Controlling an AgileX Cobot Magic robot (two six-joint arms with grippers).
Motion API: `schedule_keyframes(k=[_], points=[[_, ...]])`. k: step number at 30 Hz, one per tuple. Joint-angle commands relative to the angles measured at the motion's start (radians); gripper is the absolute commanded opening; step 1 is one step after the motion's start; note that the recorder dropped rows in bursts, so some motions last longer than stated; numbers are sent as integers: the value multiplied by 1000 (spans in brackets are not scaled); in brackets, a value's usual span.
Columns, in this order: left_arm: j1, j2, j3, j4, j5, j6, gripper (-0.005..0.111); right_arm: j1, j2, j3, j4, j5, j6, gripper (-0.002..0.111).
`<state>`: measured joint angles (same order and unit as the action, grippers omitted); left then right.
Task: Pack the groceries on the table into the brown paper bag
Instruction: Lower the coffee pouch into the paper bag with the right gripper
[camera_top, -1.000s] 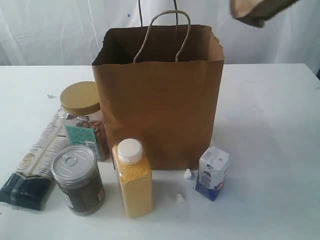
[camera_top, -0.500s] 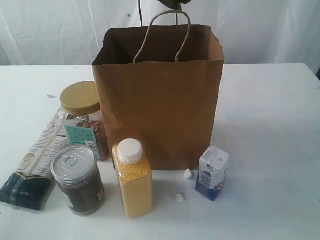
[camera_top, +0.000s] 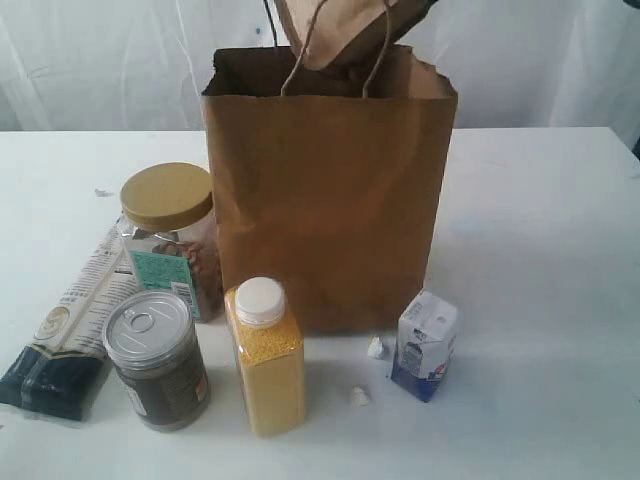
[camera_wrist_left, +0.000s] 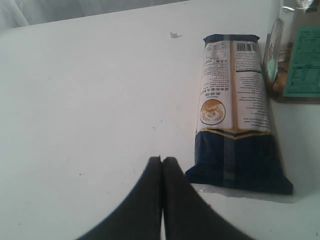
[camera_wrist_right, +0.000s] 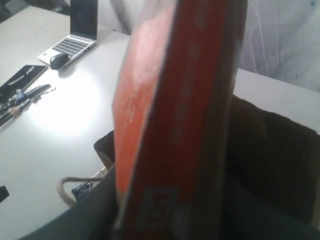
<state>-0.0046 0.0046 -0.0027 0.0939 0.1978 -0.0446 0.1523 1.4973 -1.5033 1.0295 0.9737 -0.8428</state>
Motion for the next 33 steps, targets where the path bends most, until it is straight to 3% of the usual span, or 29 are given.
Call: schedule_keyframes(k=[1, 7, 15, 26, 33], points=[[3, -5, 3, -3, -4, -3, 0, -2, -8, -10, 42, 33, -97, 0], [3, -5, 3, -3, -4, -3, 0, -2, -7, -10, 23, 29, -120, 0], [3, -5, 3, -3, -4, -3, 0, -2, -72, -12, 34, -129, -169, 0], [3, -5, 3, -3, -4, -3, 0, -2, -109, -12, 21, 35, -206, 0], [3, -5, 3, -3, -4, -3, 0, -2, -109, -12, -132, 36, -202, 0]])
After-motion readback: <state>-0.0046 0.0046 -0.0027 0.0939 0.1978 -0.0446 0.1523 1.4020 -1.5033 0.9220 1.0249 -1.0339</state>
